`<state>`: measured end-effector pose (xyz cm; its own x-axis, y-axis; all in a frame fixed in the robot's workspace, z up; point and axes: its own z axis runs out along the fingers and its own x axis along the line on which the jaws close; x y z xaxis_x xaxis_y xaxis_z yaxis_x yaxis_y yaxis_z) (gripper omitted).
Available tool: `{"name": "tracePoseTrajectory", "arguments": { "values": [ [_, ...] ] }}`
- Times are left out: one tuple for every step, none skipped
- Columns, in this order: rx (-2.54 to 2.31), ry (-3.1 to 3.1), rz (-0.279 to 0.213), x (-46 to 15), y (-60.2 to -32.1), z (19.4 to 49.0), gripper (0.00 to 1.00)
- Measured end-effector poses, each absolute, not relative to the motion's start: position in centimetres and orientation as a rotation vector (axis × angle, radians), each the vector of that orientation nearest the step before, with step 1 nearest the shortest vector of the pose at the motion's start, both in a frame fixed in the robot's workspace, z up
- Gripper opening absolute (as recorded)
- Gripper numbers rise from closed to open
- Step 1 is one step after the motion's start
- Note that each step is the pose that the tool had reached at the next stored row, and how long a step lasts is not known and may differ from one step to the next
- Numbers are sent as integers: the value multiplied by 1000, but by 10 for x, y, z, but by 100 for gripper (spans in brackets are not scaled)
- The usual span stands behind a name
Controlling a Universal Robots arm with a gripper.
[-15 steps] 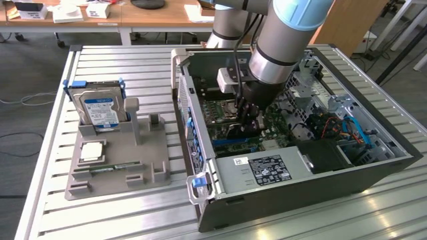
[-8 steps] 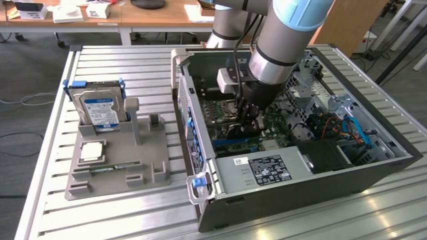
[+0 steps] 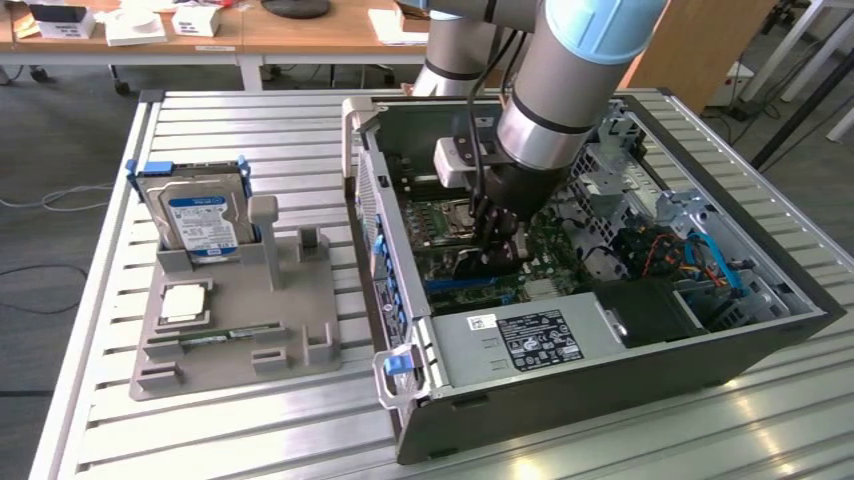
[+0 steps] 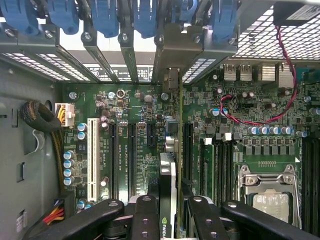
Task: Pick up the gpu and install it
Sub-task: 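Insert the gpu into the slot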
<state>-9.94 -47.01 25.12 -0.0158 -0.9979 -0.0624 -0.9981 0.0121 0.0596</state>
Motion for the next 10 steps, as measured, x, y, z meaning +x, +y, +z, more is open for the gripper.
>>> {"name": "tracePoseTrajectory", "arguments": {
  "values": [
    [-2202, 2233, 136, -99, -470, 251, 27],
    [-2202, 2233, 136, -99, -470, 251, 27],
    [-2202, 2233, 135, -99, -470, 251, 27],
    [-2202, 2233, 135, -99, -470, 251, 27],
    [-2202, 2233, 136, -99, -470, 251, 27],
    [-2202, 2233, 136, -99, -470, 251, 27],
    [-2202, 2233, 136, -99, -470, 251, 27],
    [-2202, 2233, 136, -99, -470, 250, 27],
    [-2202, 2233, 136, -99, -470, 250, 27],
    [-2202, 2233, 136, -99, -470, 250, 27]
  ]
}}
